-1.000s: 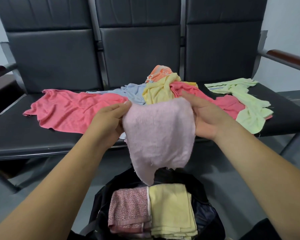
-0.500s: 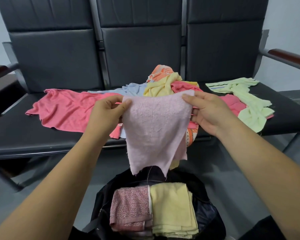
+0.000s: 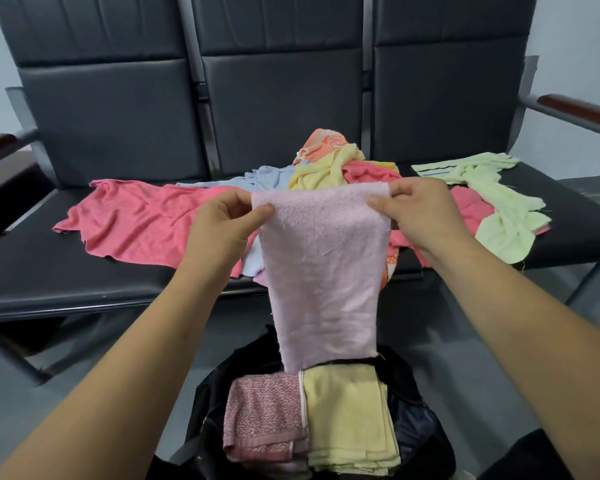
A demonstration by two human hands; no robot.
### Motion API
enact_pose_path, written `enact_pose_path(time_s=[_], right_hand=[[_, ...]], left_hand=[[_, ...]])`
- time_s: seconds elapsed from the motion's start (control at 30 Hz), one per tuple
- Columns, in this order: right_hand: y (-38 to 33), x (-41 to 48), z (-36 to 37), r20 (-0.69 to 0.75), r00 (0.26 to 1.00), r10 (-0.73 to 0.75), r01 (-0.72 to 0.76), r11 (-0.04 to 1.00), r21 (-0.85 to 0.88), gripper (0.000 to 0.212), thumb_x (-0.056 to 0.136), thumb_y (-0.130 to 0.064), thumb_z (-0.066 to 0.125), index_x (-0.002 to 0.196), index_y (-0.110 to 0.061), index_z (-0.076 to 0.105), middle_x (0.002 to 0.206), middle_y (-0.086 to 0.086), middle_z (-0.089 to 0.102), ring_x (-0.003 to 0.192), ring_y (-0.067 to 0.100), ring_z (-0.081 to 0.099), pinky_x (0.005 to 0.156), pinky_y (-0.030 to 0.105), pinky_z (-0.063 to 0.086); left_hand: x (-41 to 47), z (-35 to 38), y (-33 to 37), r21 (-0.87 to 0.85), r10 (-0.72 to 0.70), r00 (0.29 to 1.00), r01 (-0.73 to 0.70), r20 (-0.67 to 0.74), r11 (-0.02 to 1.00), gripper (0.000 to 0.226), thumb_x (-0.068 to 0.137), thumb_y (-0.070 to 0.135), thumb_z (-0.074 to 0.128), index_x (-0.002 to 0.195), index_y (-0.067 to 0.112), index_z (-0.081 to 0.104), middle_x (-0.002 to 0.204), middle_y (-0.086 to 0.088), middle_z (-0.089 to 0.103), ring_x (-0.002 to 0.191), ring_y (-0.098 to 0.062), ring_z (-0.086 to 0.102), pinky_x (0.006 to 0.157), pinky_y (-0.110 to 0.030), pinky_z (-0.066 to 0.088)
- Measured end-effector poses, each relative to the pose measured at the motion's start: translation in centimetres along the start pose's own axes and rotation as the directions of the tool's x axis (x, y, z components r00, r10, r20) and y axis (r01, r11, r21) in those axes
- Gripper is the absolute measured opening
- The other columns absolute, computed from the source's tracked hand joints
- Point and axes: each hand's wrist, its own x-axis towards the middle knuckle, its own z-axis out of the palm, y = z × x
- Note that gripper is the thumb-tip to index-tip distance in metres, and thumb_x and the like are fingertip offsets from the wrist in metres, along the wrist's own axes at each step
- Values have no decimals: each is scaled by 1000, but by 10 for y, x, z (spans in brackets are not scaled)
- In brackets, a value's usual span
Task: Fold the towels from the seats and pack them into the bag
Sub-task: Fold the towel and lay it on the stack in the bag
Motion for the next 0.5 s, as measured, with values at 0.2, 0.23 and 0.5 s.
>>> enact_pose_path(time_s=[0.2, 0.23, 0.5], right_hand=[[1, 0, 2, -83, 996, -22, 31, 994, 107, 5, 87, -23, 79, 82, -23, 77, 87, -3, 77, 89, 15, 73, 90, 41, 60], [1, 0, 2, -79, 997, -17, 28, 989, 144, 4, 87, -25, 78, 84, -23, 78, 89, -4, 78, 93, 15, 73, 93, 42, 58], [-1, 0, 3, 12, 999, -53, 42, 897, 440, 20, 91, -22, 73, 111, -22, 75, 111, 4, 75, 107, 23, 71, 95, 53, 57]], left_hand=[[-2, -1, 4, 59, 98, 991, -93, -94, 994, 11, 86, 15, 78, 96, 15, 77, 100, -3, 77, 97, -16, 71, 88, -28, 54], [-3, 0, 6, 23, 94, 992, -93, -89, 995, 11, 87, 13, 77, 97, 14, 76, 100, -5, 77, 97, -16, 71, 88, -27, 54], [-12, 2, 17, -5, 155, 986, -156, -60, 988, 29, 101, 22, 62, 130, 25, 66, 91, -7, 77, 85, -15, 69, 87, -41, 60]])
